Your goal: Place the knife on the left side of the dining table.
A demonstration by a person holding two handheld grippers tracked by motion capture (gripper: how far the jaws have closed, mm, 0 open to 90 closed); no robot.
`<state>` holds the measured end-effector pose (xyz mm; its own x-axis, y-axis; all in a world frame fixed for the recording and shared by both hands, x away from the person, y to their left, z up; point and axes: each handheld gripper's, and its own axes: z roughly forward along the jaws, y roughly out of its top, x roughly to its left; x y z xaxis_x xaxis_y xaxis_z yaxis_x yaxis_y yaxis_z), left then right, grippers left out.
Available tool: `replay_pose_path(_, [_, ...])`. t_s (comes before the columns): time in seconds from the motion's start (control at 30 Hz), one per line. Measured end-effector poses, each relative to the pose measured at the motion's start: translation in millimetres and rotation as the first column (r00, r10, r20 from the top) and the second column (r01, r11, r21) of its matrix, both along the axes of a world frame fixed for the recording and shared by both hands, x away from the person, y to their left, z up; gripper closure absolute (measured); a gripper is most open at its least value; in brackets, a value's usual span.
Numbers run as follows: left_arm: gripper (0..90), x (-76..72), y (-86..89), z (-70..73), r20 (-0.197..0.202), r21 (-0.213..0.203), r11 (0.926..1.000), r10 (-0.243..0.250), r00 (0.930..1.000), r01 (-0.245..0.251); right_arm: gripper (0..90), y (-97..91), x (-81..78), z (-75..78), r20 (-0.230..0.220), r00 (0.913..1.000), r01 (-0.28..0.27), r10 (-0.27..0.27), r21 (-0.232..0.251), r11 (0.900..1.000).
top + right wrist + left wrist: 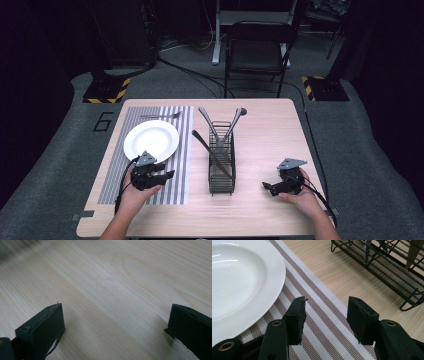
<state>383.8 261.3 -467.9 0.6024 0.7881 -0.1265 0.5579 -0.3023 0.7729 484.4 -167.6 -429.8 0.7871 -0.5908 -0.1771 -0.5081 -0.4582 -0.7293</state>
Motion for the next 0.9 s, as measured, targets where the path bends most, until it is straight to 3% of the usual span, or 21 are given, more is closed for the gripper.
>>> replay_pose_path(0.23, [49.1,2.7,-6.8,16.0,-0.004,0.011,0.9999,-0.013,0.9999,0.013,0.0,-0.1,0.1,-0.1,-0.001,1.0000,0.000,0.000,0.001,1.0000])
replay_pose_path(0.57, [49.3,12.7,-21.4,46.5,0.003,-0.024,0.9994,-0.027,0.9996,0.027,0.0,0.0,0.0,0.0,0.000,1.0000,0.001,-0.001,0.001,1.0000])
replay_pose_path(0.9, [49.3,21.5,-33.5,63.1,-0.004,-0.043,0.9987,-0.026,0.9997,0.026,0.0,0.0,0.0,0.0,0.000,1.0000,0.000,0.000,0.000,1.0000])
